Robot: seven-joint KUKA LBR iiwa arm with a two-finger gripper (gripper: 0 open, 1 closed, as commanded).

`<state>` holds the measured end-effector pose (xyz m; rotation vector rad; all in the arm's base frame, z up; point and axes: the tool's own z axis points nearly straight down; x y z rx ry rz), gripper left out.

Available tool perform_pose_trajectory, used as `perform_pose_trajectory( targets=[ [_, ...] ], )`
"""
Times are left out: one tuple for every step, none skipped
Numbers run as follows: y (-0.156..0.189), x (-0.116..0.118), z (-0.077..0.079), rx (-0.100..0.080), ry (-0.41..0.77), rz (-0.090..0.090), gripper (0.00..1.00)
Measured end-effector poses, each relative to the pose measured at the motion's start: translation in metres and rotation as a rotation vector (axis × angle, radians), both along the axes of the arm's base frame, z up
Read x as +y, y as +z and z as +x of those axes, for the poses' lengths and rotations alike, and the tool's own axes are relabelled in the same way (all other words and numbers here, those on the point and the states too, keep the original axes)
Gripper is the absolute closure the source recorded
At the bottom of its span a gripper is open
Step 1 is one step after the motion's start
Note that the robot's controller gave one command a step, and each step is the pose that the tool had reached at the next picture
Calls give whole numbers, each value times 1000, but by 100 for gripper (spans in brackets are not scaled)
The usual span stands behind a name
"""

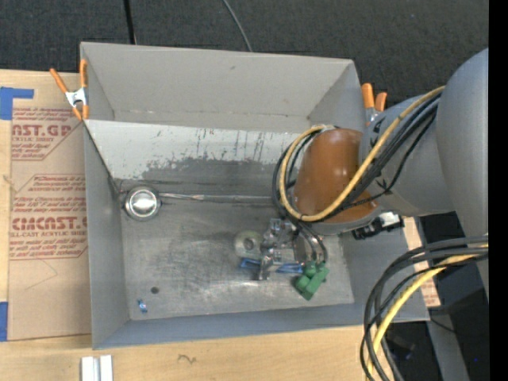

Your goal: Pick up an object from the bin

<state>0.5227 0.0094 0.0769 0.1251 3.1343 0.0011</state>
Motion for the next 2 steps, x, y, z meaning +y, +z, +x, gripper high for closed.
perform_pose_trajectory(
  targets=[
    [163, -3, -4, -3, 209, -2, 100],
    [169, 3, 20, 1, 568, -2, 100]
  ],
)
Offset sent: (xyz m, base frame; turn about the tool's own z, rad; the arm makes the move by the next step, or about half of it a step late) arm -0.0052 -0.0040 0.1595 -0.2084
